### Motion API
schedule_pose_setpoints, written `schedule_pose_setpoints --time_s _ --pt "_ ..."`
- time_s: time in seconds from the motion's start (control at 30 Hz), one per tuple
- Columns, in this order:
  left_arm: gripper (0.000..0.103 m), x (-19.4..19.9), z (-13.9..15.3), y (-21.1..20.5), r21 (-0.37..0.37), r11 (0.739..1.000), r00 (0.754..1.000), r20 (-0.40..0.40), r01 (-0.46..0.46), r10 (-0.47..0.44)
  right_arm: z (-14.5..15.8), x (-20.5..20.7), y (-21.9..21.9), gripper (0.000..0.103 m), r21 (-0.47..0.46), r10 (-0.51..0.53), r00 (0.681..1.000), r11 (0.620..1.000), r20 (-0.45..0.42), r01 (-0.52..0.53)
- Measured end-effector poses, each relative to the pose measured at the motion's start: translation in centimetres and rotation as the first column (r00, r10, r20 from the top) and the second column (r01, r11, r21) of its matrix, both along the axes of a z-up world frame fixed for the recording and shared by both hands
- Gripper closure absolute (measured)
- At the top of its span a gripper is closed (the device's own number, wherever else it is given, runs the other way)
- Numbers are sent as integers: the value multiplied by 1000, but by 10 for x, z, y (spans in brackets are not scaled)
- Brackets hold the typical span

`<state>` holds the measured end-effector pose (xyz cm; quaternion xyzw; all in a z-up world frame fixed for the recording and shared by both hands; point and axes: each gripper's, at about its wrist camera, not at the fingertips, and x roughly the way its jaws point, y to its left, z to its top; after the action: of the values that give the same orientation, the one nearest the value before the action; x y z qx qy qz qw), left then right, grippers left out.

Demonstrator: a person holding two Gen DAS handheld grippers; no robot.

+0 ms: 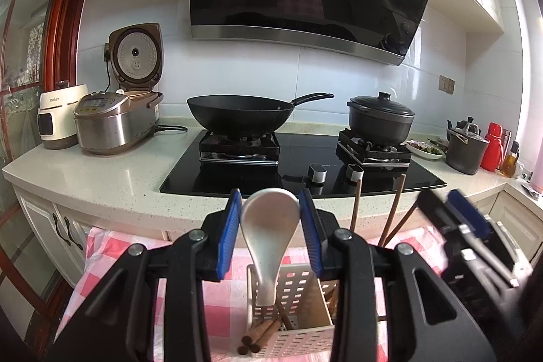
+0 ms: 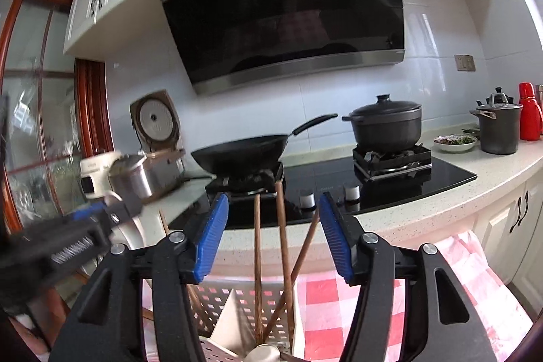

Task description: Organize utensils

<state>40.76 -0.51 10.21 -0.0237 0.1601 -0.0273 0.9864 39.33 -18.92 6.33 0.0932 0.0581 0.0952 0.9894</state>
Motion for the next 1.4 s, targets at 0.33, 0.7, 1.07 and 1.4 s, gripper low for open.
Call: schedule_pose_setpoints --time_s 0.33,0.7,1.07,1.4 --pt "62 10 -18 -5 7 999 999 -41 -32 32 -3 -8 -23 48 17 -19 1000 1000 -12 19" --pt "28 -25 -19 1 17 998 998 5 -62 62 0 -21 -25 47 17 -7 1000 1000 -11 7" --pt "5 -122 1 22 15 995 989 112 -98 96 23 -97 -20 30 -22 68 998 997 6 -68" --pt "5 -202 4 23 24 997 992 106 -76 73 18 -161 -10 22 -88 123 991 988 -51 -128"
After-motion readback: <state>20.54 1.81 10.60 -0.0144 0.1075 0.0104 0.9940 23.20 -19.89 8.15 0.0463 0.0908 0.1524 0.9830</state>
